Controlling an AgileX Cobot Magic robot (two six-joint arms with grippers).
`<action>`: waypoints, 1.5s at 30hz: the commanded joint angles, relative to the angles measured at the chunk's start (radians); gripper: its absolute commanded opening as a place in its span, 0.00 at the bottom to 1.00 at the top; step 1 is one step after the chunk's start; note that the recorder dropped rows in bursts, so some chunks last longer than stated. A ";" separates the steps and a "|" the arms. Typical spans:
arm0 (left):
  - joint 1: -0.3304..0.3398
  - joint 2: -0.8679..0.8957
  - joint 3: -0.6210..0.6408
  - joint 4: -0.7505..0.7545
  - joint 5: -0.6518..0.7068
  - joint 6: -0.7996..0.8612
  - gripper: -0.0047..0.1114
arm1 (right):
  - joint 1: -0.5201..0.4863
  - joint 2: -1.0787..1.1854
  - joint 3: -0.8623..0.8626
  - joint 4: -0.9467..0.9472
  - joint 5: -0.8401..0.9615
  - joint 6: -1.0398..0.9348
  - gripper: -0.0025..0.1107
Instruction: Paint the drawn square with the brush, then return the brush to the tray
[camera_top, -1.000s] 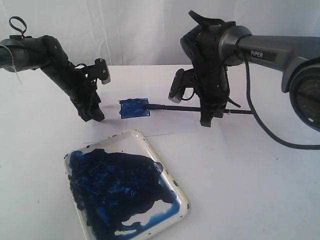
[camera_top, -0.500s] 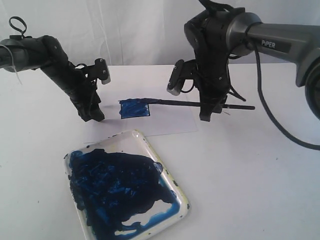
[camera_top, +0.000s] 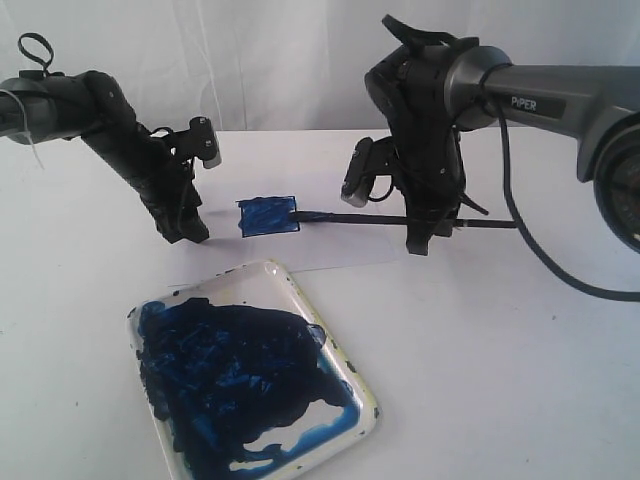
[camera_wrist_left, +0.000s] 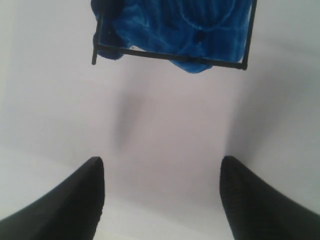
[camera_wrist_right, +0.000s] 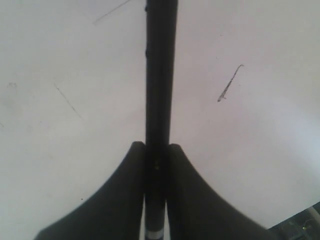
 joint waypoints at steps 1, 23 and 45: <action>-0.002 0.029 0.011 0.021 0.014 0.002 0.64 | -0.001 -0.005 0.002 -0.019 -0.049 0.030 0.02; -0.002 0.029 0.011 0.021 0.014 0.002 0.64 | -0.001 -0.005 0.054 -0.020 -0.123 0.061 0.02; -0.002 0.029 0.011 0.021 0.010 0.002 0.64 | -0.001 -0.064 0.052 0.018 -0.120 0.100 0.02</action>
